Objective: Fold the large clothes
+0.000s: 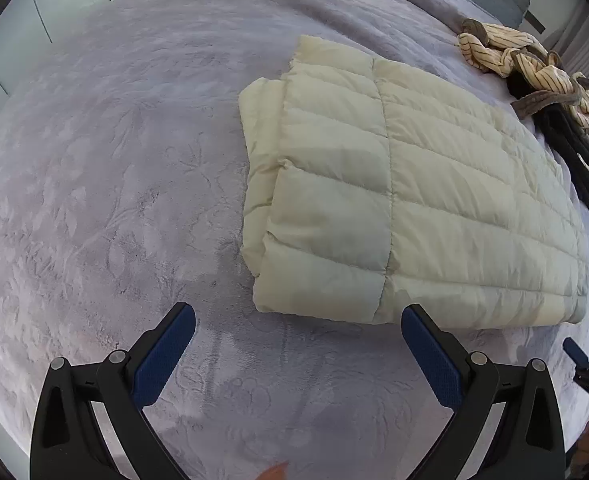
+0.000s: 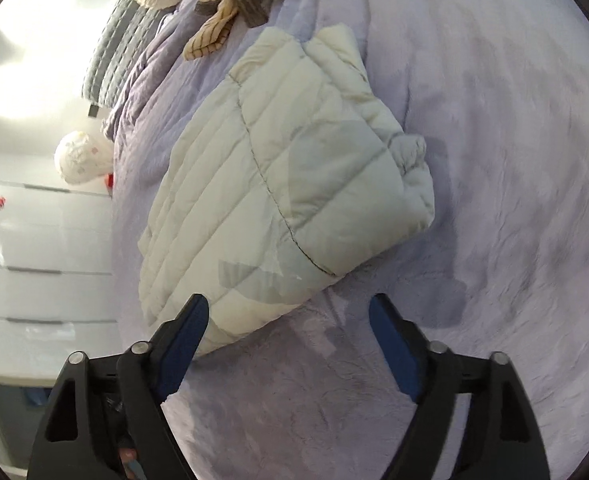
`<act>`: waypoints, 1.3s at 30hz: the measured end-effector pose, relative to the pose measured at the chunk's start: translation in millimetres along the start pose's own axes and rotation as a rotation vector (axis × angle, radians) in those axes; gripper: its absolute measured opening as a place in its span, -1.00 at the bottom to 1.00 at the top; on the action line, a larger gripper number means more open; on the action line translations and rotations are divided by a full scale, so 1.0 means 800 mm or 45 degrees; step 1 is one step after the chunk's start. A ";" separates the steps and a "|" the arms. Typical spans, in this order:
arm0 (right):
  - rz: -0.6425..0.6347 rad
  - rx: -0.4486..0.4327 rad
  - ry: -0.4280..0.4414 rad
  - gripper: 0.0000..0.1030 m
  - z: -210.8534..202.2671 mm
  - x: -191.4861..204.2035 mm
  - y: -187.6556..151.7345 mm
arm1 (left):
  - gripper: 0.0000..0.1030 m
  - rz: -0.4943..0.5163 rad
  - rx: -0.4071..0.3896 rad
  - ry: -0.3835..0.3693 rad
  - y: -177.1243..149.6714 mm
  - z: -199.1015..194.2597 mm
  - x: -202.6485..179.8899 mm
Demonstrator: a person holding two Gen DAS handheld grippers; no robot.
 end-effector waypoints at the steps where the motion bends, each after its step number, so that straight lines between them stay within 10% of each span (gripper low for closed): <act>1: 0.023 0.011 0.010 0.65 0.004 -0.004 0.000 | 1.00 0.001 0.003 -0.008 0.000 0.002 -0.001; 22: 0.201 0.109 0.236 0.69 0.048 -0.020 0.018 | 1.00 -0.251 -0.030 -0.329 0.009 0.038 0.019; 39: 0.348 0.110 0.367 0.62 0.103 -0.025 0.065 | 0.81 -0.374 -0.121 -0.326 0.051 0.074 0.037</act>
Point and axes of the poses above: each gripper's, at about its wrist camera, not at the fingertips, and z roughly the way its jaws point, x to its left, y to its top, the point moved 1 cm from there along z, roughly the way its jaws point, and after that the axes turned 10 degrees about z, right-handed, at the moved point
